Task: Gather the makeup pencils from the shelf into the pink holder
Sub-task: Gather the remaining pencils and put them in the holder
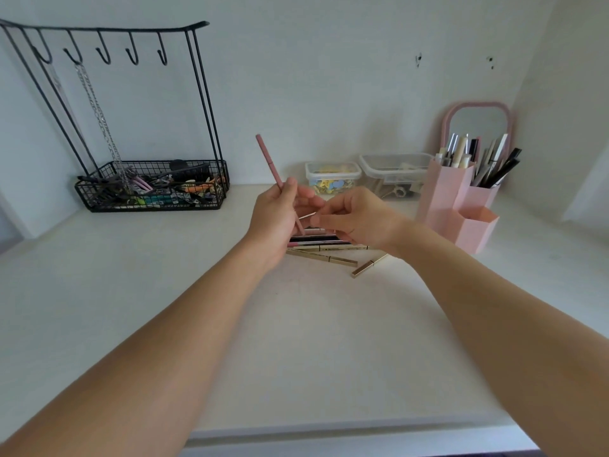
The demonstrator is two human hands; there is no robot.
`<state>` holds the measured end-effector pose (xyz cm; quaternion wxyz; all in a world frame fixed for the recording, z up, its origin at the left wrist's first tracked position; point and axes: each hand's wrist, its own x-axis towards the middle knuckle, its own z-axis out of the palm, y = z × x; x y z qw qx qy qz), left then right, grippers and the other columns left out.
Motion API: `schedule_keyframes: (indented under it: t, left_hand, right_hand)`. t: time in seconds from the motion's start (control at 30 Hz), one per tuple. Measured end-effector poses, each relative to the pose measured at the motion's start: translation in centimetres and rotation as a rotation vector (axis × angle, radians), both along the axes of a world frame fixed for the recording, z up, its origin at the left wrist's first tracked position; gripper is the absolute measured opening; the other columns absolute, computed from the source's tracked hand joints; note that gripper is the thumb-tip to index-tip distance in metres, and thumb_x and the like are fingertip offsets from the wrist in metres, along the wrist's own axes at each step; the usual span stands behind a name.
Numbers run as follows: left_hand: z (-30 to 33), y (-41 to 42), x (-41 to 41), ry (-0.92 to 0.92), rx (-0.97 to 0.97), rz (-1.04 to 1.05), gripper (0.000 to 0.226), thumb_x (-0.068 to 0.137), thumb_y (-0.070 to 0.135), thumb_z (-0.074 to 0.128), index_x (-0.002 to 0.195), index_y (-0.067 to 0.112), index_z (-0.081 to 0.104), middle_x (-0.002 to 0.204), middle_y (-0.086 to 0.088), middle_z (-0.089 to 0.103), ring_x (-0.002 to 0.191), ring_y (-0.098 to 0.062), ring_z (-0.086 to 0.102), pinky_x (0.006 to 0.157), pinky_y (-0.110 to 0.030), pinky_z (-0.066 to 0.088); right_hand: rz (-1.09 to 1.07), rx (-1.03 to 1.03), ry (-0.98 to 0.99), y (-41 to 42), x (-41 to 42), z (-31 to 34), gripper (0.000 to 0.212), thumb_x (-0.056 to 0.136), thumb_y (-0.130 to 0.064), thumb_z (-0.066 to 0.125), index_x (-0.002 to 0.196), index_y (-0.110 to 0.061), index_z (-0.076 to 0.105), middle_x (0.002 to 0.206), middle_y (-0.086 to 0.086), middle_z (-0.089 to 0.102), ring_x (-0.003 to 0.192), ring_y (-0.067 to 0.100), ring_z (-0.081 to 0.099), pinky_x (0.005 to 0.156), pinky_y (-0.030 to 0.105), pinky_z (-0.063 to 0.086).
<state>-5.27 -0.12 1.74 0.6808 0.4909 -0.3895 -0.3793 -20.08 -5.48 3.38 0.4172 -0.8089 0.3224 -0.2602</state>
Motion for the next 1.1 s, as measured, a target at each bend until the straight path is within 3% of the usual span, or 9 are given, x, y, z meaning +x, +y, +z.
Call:
schedule_keyframes:
  t: [0.1,0.17,0.27,0.37,0.43,0.57,0.93,1.03,1.1]
  left_hand:
    - [0.3,0.0,0.3,0.034,0.082,0.092,0.039,0.110,0.032,0.038,0.079,0.013,0.053,0.050,0.005,0.036,0.044,-0.013,0.042,0.043,-0.024,0.039]
    - [0.6,0.1,1.0,0.016,0.142,0.133,0.037,0.108,0.033,0.041,0.075,0.016,0.046,0.049,0.007,0.027,0.042,-0.012,0.021,0.037,-0.021,0.021]
    - [1.1,0.6,1.7,0.023,0.175,0.127,0.040,0.104,0.043,0.048,0.072,0.019,0.045,0.046,0.009,0.024,0.038,-0.011,0.017,0.038,-0.021,0.014]
    - [1.2,0.6,1.8,0.040,0.184,0.118,0.045,0.103,0.055,0.041,0.077,0.019,0.048,0.049,0.008,0.024,0.038,-0.010,0.016,0.039,-0.020,0.012]
    - [0.9,0.4,1.9,0.032,0.175,0.118,0.043,0.107,0.049,0.034,0.081,0.018,0.050,0.053,0.006,0.025,0.040,-0.010,0.016,0.039,-0.020,0.012]
    - [0.3,0.0,2.0,-0.041,0.147,0.128,0.030,0.108,0.028,0.031,0.087,0.019,0.050,0.053,0.006,0.028,0.040,-0.009,0.016,0.037,-0.019,0.013]
    - [-0.2,-0.5,1.9,-0.102,0.135,0.183,0.021,0.109,0.026,0.036,0.097,0.020,0.052,0.066,0.001,0.042,0.045,-0.010,0.025,0.038,-0.020,0.020]
    - [-0.2,-0.5,1.8,-0.036,0.114,0.174,0.021,0.109,0.022,0.037,0.096,0.018,0.053,0.070,0.001,0.046,0.049,-0.011,0.031,0.039,-0.021,0.023]
    - [0.1,-0.3,1.6,0.025,0.090,0.112,0.020,0.109,0.021,0.039,0.097,0.017,0.055,0.072,0.000,0.048,0.051,-0.010,0.033,0.039,-0.020,0.023]
  right_hand:
    - [-0.003,-0.217,0.159,-0.6,-0.9,1.0,0.015,0.082,-0.027,0.078,0.080,-0.012,0.076,0.062,-0.004,0.064,0.046,0.004,0.048,0.050,0.017,0.041]
    - [0.005,-0.323,0.319,-1.1,-2.0,1.6,0.010,0.078,-0.028,0.080,0.077,-0.018,0.077,0.074,-0.003,0.072,0.055,0.004,0.057,0.057,0.016,0.047]
    - [0.011,-0.381,0.509,-1.4,-3.0,1.8,0.006,0.074,-0.023,0.083,0.075,-0.020,0.077,0.074,-0.005,0.072,0.062,0.002,0.060,0.063,0.017,0.044]
    - [0.001,-0.382,0.591,-1.4,-3.3,1.7,0.007,0.074,-0.022,0.083,0.077,-0.022,0.077,0.071,-0.010,0.068,0.064,0.002,0.059,0.063,0.015,0.041]
    - [0.000,-0.389,0.620,-1.3,-3.3,1.7,0.007,0.074,-0.021,0.083,0.078,-0.020,0.077,0.068,-0.011,0.065,0.063,0.002,0.056,0.059,0.013,0.037]
    - [0.005,-0.416,0.636,-1.4,-3.3,1.7,0.007,0.076,-0.022,0.082,0.082,-0.020,0.078,0.075,-0.010,0.066,0.068,0.003,0.056,0.060,0.013,0.034]
    - [0.004,-0.368,0.617,-2.1,-3.8,1.8,0.007,0.082,-0.025,0.077,0.084,-0.019,0.078,0.076,-0.010,0.069,0.069,0.003,0.058,0.061,0.014,0.037]
    - [-0.044,-0.293,0.465,-2.3,-4.1,2.5,0.009,0.085,-0.026,0.074,0.086,-0.017,0.076,0.075,-0.007,0.069,0.064,0.006,0.056,0.060,0.016,0.040]
    - [-0.090,-0.109,0.230,-2.2,-3.8,2.6,0.013,0.087,-0.022,0.072,0.087,-0.009,0.074,0.073,0.001,0.065,0.060,0.010,0.051,0.055,0.019,0.041]
